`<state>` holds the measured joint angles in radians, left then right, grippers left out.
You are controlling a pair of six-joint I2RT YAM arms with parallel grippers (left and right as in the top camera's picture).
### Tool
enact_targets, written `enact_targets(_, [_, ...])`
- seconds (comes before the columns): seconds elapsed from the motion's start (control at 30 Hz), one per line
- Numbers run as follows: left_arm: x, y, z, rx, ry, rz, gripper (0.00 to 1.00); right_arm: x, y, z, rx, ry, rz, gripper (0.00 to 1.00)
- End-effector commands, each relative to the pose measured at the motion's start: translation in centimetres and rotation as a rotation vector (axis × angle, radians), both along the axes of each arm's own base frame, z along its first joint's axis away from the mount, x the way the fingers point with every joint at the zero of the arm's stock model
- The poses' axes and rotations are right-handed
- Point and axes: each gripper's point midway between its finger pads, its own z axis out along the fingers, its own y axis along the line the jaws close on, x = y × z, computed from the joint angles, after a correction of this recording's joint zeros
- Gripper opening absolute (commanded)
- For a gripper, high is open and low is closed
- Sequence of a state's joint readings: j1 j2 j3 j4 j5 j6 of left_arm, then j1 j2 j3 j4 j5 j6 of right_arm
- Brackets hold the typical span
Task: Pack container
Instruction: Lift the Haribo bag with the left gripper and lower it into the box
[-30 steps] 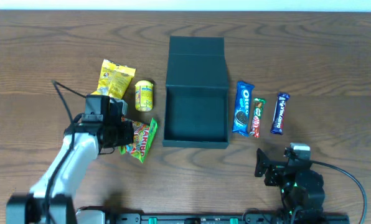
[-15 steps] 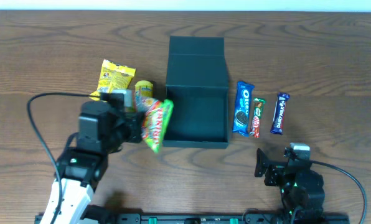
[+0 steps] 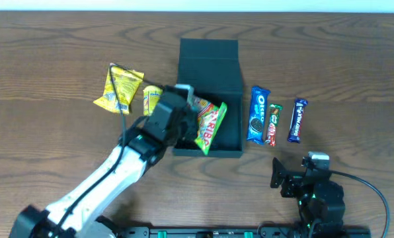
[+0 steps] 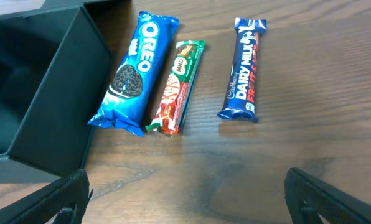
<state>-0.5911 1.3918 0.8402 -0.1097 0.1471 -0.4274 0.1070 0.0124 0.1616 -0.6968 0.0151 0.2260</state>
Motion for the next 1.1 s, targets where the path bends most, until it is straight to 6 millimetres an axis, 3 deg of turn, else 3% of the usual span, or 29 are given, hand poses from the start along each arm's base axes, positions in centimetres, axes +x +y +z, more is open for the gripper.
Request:
enact_targets(0.0, [2.0,-0.7,1.6,-0.032,-0.022,0.069,0.07,0.0,0.0,-0.1,-0.008,-0.001,0.005,0.99])
enact_targets(0.13, [2.3,-0.9,0.5,-0.05,0.031,0.11,0.08,0.0,0.0,-0.1,-0.008,-0.001,0.005,0.99])
enact_targets(0.2, [2.1,-1.2,0.1,-0.053,0.049,0.097,0.15,0.0,0.0,-0.1,-0.008,-0.001,0.005,0.99])
enact_targets(0.23, [2.0,-1.3,-0.1,-0.054,0.056,0.092,1.0,0.0,0.0,-0.1,-0.008,-0.001,0.005,0.99])
enact_targets(0.27, [2.0,-1.4,-0.1,-0.056,0.06,0.084,0.96,0.0,0.0,-0.1,-0.008,-0.001,0.005,0.99])
enact_targets(0.57, [1.9,-1.7,1.4,0.017,-0.054,-0.055,0.96,0.0,0.0,-0.1,-0.008,-0.001,0.005,0.99])
enact_targets(0.77, [0.9,-2.1,-1.3,0.116,-0.041,-0.2,0.96,0.0,0.0,-0.1,-0.008,-0.001,0.005,0.99])
enact_targets(0.87, [0.0,-2.1,-3.3,0.143,0.027,-0.237,0.18,0.0,0.0,-0.1,-0.008,-0.001,0.005,0.99])
enact_targets(0.9, [-0.1,-1.9,-4.1,0.156,0.049,-0.238,0.05,0.0,0.0,-0.1,-0.008,-0.001,0.005,0.99])
enact_targets(1.07, [-0.5,-1.7,-8.1,0.204,0.142,-0.245,0.06,0.0,0.0,-0.1,-0.008,-0.001,0.005,0.99])
